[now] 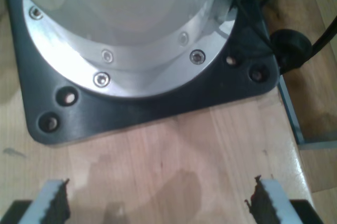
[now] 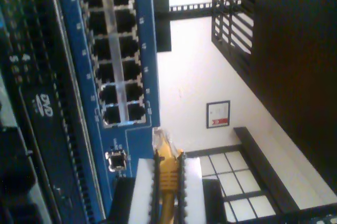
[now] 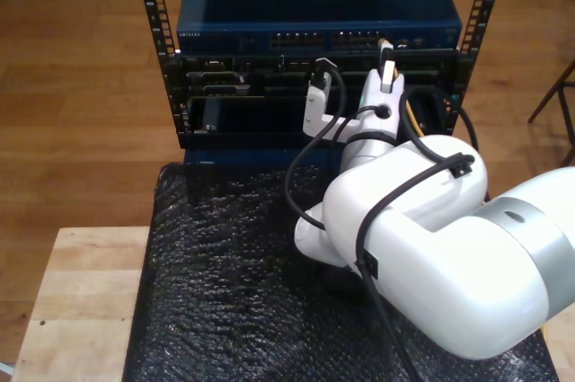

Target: Grab the cable and plug it in

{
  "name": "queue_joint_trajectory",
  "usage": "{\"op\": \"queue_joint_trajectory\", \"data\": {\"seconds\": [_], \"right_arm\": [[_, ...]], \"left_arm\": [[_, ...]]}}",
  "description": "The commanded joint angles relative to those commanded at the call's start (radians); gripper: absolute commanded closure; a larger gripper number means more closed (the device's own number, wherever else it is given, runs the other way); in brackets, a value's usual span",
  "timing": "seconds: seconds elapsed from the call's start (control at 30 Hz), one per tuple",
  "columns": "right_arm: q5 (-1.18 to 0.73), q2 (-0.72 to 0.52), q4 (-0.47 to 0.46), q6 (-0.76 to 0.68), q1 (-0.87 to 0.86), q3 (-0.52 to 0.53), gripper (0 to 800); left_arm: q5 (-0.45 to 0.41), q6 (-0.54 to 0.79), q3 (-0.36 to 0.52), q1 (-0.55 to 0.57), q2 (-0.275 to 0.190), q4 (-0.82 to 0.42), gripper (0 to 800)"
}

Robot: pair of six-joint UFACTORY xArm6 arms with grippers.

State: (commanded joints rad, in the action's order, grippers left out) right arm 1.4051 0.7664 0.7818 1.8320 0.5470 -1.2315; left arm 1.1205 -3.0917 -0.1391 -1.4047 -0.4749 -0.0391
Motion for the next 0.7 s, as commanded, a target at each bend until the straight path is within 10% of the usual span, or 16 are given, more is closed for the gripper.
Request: {"op": "queue_joint_trajectory", "data": {"seconds": [0.7], "right_arm": [[-0.009, 0.037, -0.008, 0.002, -0.026, -0.041, 800]], "left_arm": [[0.0, 0.0, 0.002, 0.0, 0.0, 0.0, 0]]}}
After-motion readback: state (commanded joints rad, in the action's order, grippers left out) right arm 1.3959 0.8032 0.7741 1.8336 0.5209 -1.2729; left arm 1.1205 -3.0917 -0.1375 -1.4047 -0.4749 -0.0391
